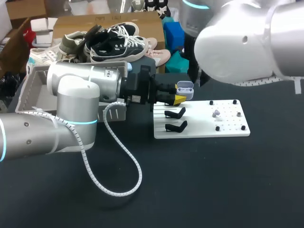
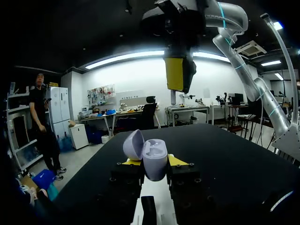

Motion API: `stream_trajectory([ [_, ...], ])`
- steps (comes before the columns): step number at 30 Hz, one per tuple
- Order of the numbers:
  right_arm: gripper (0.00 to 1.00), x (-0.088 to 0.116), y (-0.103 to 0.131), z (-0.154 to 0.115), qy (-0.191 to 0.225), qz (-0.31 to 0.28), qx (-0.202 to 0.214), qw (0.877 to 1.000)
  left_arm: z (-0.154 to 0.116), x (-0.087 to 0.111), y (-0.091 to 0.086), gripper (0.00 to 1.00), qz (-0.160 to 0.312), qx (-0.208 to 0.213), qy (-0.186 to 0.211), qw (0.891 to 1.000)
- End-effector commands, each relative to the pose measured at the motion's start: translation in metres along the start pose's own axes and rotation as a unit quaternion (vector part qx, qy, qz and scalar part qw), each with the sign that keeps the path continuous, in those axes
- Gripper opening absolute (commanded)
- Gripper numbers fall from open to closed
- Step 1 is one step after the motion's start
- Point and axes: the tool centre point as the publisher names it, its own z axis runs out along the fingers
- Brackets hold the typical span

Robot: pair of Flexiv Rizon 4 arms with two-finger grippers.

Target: Pick up each earbud case from the left stands, insert the matching earbuds, close the lid, and place the case in the box.

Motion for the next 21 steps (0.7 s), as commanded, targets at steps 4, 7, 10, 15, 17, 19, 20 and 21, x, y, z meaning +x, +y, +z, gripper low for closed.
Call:
stream_trajectory([
  [4, 0.00, 0.002, 0.017, 0.008, -0.003, 0.014, 0.011, 1.000, 0.000, 0.000, 0.000, 0.00, 0.001, -0.001, -0.001, 1.000],
  [7, 0.00, 0.000, 0.022, 0.008, -0.007, 0.018, 0.010, 1.000, 0.000, 0.000, 0.000, 0.00, 0.001, -0.001, -0.001, 1.000],
  [10, 0.00, -0.001, 0.025, 0.011, -0.003, 0.023, 0.011, 1.000, 0.000, 0.000, 0.000, 0.00, 0.001, -0.001, -0.001, 1.000],
  [15, 0.00, 0.000, 0.030, 0.017, 0.002, 0.028, 0.015, 0.999, 0.000, 0.000, 0.000, 0.00, 0.001, -0.001, -0.001, 1.000],
  [17, 0.00, 0.000, 0.031, 0.019, 0.002, 0.029, 0.015, 0.999, 0.000, 0.000, 0.000, 0.00, 0.001, -0.001, -0.001, 1.000],
  [19, 0.00, -0.001, 0.032, 0.022, 0.003, 0.030, 0.018, 0.999, 0.000, 0.000, 0.000, 0.00, 0.001, -0.001, -0.001, 1.000],
  [20, 0.00, -0.002, 0.033, 0.023, 0.005, 0.031, 0.018, 0.999, 0.000, 0.000, 0.000, 0.00, 0.001, -0.001, -0.001, 1.000],
  [21, 0.00, -0.002, 0.033, 0.024, 0.005, 0.032, 0.018, 0.999, 0.000, 0.000, 0.000, 0.00, 0.001, -0.001, -0.001, 1.000],
])
